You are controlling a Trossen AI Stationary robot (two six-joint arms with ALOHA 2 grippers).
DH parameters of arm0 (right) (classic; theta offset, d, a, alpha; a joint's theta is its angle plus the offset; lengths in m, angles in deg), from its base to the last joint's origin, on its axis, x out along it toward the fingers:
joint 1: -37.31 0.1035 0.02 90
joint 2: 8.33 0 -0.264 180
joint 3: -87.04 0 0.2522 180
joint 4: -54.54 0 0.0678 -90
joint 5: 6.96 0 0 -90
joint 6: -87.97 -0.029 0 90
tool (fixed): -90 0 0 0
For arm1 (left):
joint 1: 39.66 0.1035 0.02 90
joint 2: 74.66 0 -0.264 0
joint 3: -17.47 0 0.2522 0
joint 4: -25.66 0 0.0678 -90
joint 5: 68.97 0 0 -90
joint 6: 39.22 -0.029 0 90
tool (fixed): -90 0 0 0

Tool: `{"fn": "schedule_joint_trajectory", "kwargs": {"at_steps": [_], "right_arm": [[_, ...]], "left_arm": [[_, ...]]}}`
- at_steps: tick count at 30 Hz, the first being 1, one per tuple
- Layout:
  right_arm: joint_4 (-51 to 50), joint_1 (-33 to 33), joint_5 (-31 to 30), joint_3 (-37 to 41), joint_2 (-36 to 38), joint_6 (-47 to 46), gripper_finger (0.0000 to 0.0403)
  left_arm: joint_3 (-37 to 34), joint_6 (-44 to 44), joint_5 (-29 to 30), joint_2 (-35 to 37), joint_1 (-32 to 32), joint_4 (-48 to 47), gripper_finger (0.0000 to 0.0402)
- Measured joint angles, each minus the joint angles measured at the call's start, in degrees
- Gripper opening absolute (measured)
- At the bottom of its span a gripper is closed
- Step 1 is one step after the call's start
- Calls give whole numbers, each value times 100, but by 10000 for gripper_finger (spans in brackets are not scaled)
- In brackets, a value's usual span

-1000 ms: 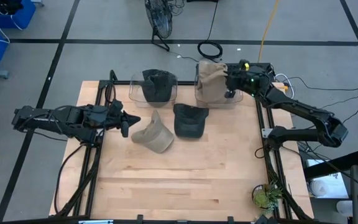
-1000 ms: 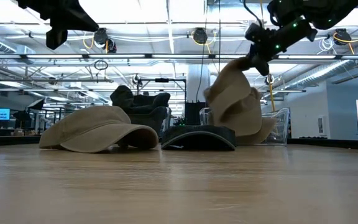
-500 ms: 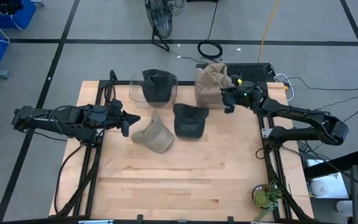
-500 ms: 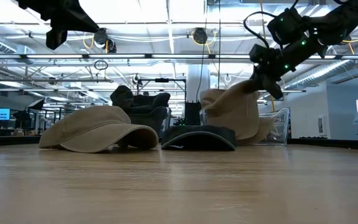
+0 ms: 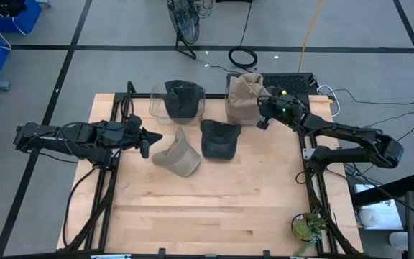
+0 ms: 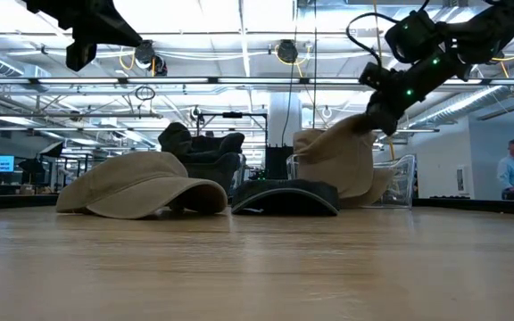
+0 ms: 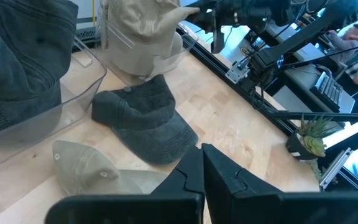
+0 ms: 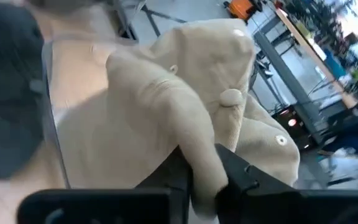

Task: Pick & Place hat
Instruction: Put the brown cap into the right transparent bin

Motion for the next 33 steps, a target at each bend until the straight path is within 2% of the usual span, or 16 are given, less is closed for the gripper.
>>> {"fn": "schedule_joint_trajectory", "kwargs": {"at_steps": [10, 15, 19, 26, 29, 33], "right_arm": [[-848, 1, 465, 0, 534, -1242, 129], [-1150, 1, 469, 0, 900, -1854, 174], [-1308, 1, 463, -13, 1362, -2092, 195], [-1926, 150, 455, -565, 2061, -3079, 185], [-2021, 588, 475, -874, 2117, -3455, 159], [-1950, 1516, 604, -1229, 1879, -3873, 106]], "left_arm": [[0, 5, -22, -1, 0, -2, 5], [-2, 5, -27, 0, 0, -4, 3], [-2, 61, -171, 0, 0, -4, 7], [-2, -113, -302, 0, 0, -7, 5], [-2, -358, -350, 0, 0, -7, 3], [-4, -630, -383, 0, -2, -7, 3]]}}
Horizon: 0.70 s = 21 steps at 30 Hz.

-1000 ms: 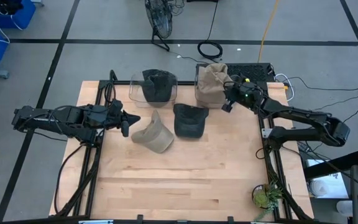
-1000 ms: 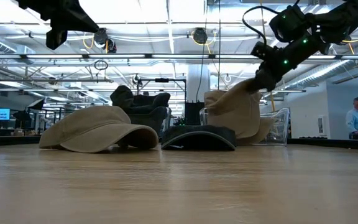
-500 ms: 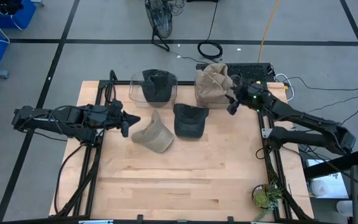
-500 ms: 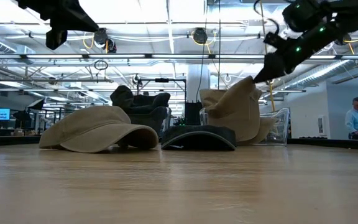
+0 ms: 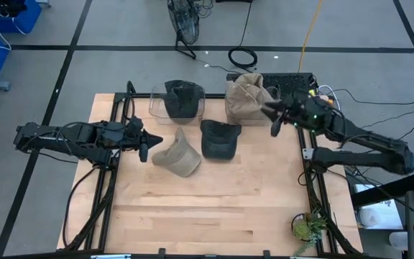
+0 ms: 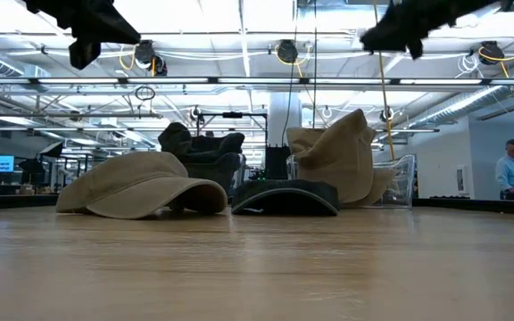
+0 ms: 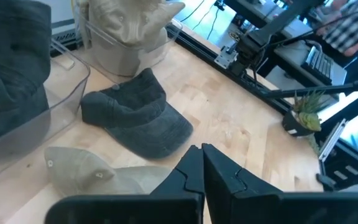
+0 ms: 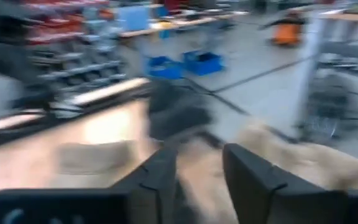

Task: Pick & Place hat
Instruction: Put the brown cap into the right transparent bin

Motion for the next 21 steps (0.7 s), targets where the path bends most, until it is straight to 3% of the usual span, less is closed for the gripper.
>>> {"fn": "schedule_joint_trajectory", "kwargs": {"at_steps": [7, 13, 21], "right_arm": [[110, 1899, -431, -212, -1332, -863, 10], [746, 2834, -475, -626, -2600, -1473, 10], [-726, 3240, -625, -1285, -3591, -2984, 1]], "left_arm": [[-2, -604, -221, 0, 2, 2, 2], [75, -1093, -316, -2, 2, 2, 2], [238, -1384, 219, -2, 78, 213, 2]]}}
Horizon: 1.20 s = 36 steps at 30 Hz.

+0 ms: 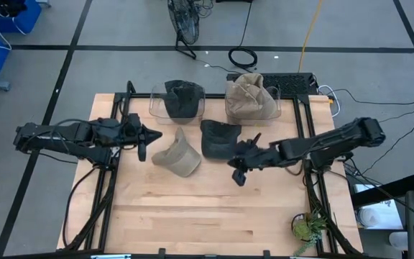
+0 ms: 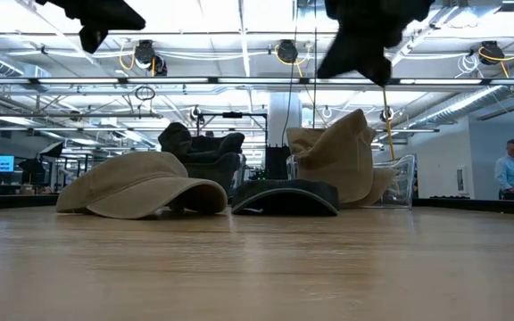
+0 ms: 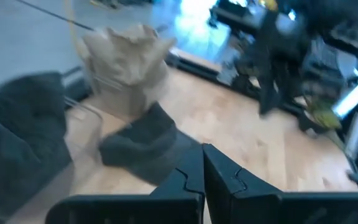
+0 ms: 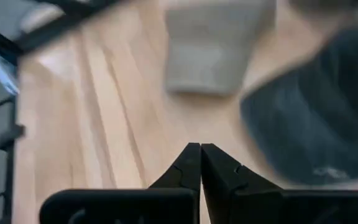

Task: Pick & Place hat
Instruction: Put the brown cap into the right transparent bin

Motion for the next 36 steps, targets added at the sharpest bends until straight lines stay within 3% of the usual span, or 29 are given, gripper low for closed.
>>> {"fn": "schedule_joint_trajectory", "kwargs": {"at_steps": [5, 10, 16, 20, 25, 29, 36], "right_arm": [[-649, 300, 320, -19, -292, -1082, 1], [-1334, 534, 903, -21, -313, -2068, 1], [-2504, 705, 933, -21, -239, -2645, 0], [-3003, 720, 880, -17, -228, -2603, 0], [-3198, 719, 578, 108, -228, -2209, 0], [-3218, 720, 595, 318, -226, -1760, 0], [-2778, 691, 625, 1350, 297, -1133, 0]], "left_arm": [[2, 549, 635, -4, 223, 383, 2], [44, 728, 673, -214, 429, 515, 2], [920, 672, 629, -1118, 371, -303, 1], [1760, 830, 743, -1848, 215, -1299, 1], [2494, 2025, 944, -2689, 99, -2941, 1], [2451, 2996, 819, -3070, -28, -3414, 3], [1717, 4681, 629, -3007, -430, -3161, 3]]}}
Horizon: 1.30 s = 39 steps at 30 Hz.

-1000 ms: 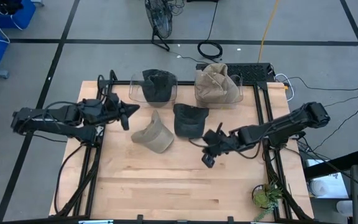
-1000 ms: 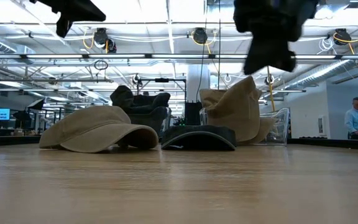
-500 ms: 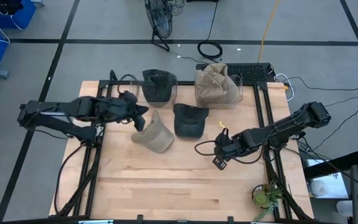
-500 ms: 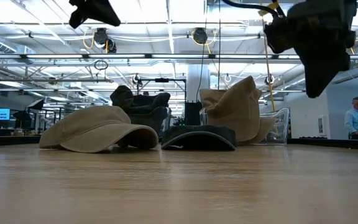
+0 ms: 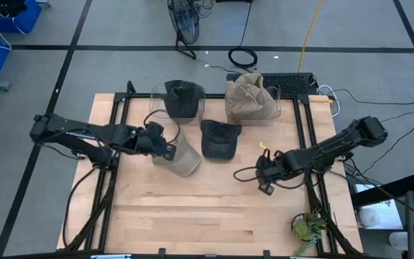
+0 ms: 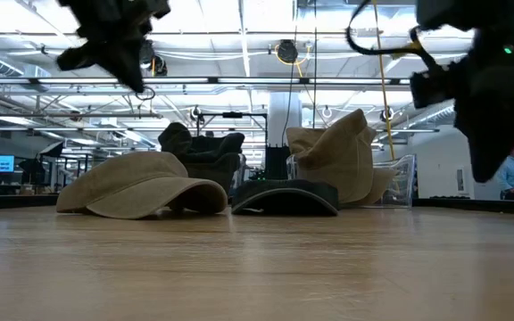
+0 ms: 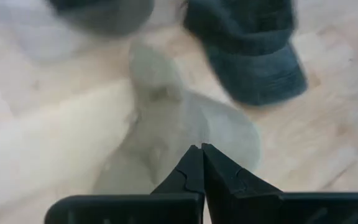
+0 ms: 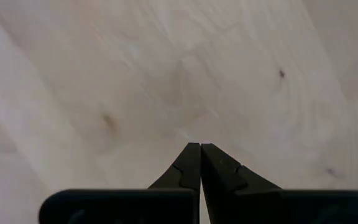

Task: Pick & Place hat
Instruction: Put the brown cap into the right transparent bin

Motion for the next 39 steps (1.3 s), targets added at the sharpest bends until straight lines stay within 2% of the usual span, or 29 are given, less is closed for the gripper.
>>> {"fn": "schedule_joint_trajectory", "kwargs": {"at_steps": [2, 6, 10, 15, 25, 29, 34, 39], "right_arm": [[402, -47, 28, 495, 442, 12, 0], [990, -241, 188, 1343, 1417, -11, 0], [1134, -585, 303, 1774, 2358, 62, 0], [1291, -1053, 304, 1842, 3058, 585, 0], [1690, -1798, 317, 1842, 3050, 1415, 0], [1766, -1985, 495, 1842, 2984, 1685, 0], [1931, -2189, 608, 1843, 2897, 1836, 0], [2190, -2273, 621, 1842, 2853, 1837, 0]], "left_arm": [[-329, 554, 15, 94, -170, 252, 5], [-959, 1454, 242, 197, -584, 1355, 3], [-1341, 1984, 547, 76, -856, 2460, 4], [-1334, 2866, 1231, -339, -1191, 2537, 3], [-1333, 4150, 1540, -1283, -1757, 3200, 2], [-1321, 4516, 1695, -1388, -1956, 3286, 1], [-1326, 4892, 1869, -1406, -2085, 2955, 1], [-1326, 5676, 1661, -1284, -2268, 1733, 1]]}}
